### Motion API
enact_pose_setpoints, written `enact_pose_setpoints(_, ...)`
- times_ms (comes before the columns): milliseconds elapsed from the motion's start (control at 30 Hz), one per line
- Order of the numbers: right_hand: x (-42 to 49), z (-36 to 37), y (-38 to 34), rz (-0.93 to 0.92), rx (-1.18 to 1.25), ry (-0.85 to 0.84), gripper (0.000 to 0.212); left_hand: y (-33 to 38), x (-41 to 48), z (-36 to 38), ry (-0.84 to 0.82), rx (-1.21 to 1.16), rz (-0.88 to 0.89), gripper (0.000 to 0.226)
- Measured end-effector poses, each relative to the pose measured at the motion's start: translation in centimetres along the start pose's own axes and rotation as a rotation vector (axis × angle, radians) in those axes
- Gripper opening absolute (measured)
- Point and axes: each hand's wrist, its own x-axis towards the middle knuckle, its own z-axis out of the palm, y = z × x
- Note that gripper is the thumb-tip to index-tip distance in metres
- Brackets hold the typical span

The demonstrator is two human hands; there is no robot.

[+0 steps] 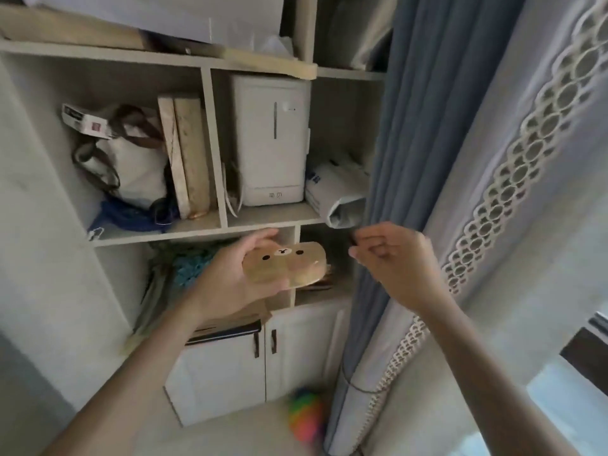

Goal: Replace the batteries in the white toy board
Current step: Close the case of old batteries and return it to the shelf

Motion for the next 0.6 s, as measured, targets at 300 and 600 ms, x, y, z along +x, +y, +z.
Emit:
enact_pose_setpoints(300,19.5,9.7,4.4,0.021,-0.074,-0.204,0.021,-7.1,15.8,-1.7,0.02,0.267,-0.072,0.093)
enact_pose_setpoints(600,29.0,18.7,8.2,-0.034,-0.462,-0.343,0.009,-12.4,24.7,-1.2,-0.092,0.541,-0.153,0.061)
